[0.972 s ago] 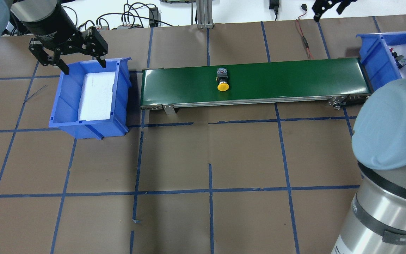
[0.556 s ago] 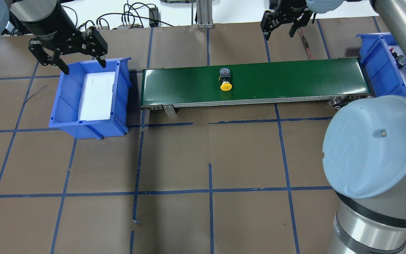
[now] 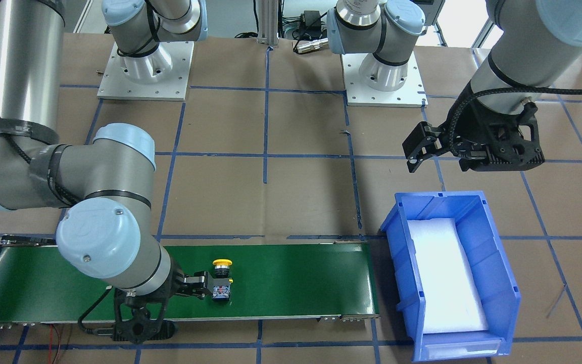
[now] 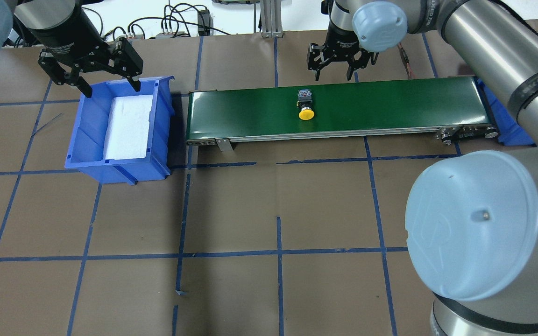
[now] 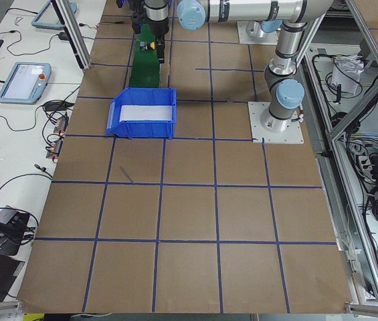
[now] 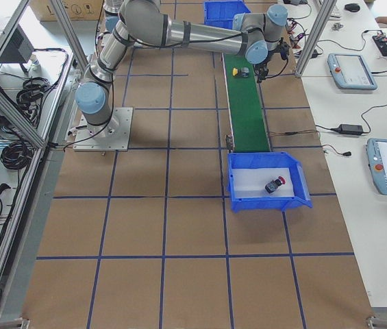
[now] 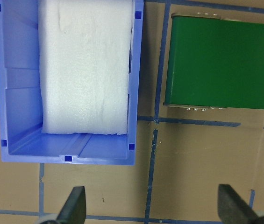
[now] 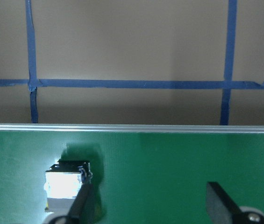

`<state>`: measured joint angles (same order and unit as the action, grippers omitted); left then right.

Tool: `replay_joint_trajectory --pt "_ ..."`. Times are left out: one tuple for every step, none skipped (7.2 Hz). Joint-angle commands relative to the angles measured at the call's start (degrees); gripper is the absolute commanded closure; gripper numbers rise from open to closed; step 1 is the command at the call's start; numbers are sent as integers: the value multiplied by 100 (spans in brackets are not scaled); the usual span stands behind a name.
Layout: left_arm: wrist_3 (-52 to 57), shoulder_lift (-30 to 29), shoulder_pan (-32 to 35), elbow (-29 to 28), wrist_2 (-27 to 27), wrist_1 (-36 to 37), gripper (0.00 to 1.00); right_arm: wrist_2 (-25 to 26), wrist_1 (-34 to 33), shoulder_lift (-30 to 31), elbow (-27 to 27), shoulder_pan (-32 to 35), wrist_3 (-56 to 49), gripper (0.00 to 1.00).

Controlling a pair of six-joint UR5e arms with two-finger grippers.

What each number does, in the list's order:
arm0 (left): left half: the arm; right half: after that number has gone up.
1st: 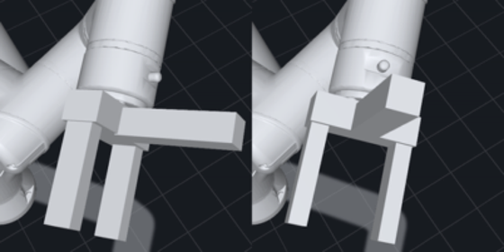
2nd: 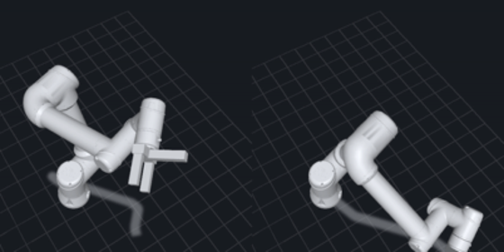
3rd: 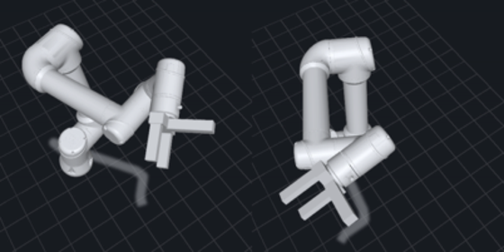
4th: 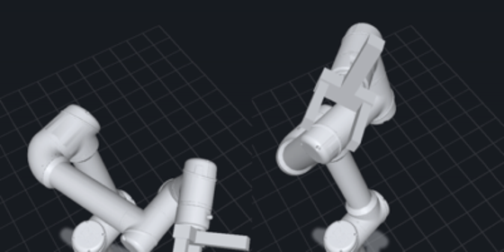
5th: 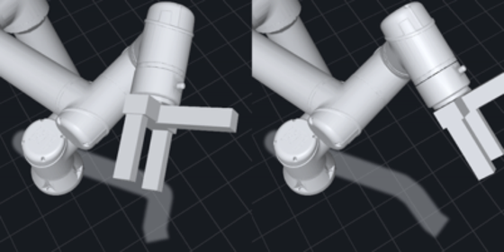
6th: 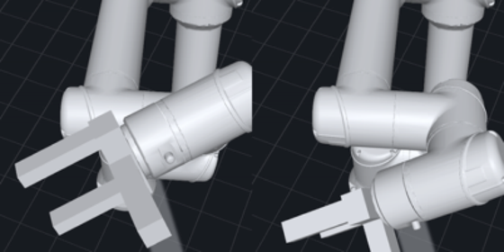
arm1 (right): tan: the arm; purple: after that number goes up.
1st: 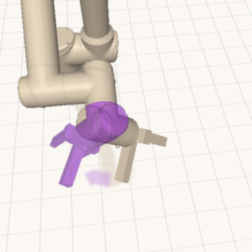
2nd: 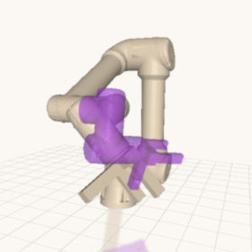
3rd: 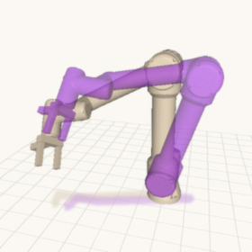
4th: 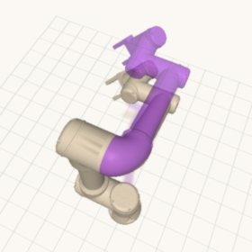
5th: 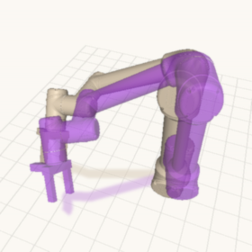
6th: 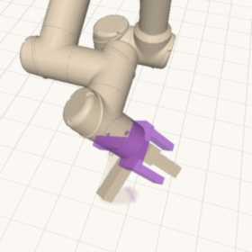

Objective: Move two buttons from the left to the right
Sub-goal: 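Move the right gripper back over the second switch on the belt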

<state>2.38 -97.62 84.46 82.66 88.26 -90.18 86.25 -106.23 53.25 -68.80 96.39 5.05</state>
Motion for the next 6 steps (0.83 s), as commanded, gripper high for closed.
replay_joint_trajectory --pt "79 -12 9 13 7 9 0 59 -275 263 -545 108 84 15" --pt "61 49 9 22 7 79 0 68 -345 334 -730 108 84 15" --pt "18 102 9 22 25 88 0 76 -537 344 -836 160 119 15" --pt "-244 59 52 -4 242 89 0 85 -652 300 -846 169 328 15" --pt "-333 33 114 -13 540 97 0 77 -662 274 -837 169 426 15" --pt "-343 15 158 -4 561 106 0 76 -671 256 -837 169 427 15"
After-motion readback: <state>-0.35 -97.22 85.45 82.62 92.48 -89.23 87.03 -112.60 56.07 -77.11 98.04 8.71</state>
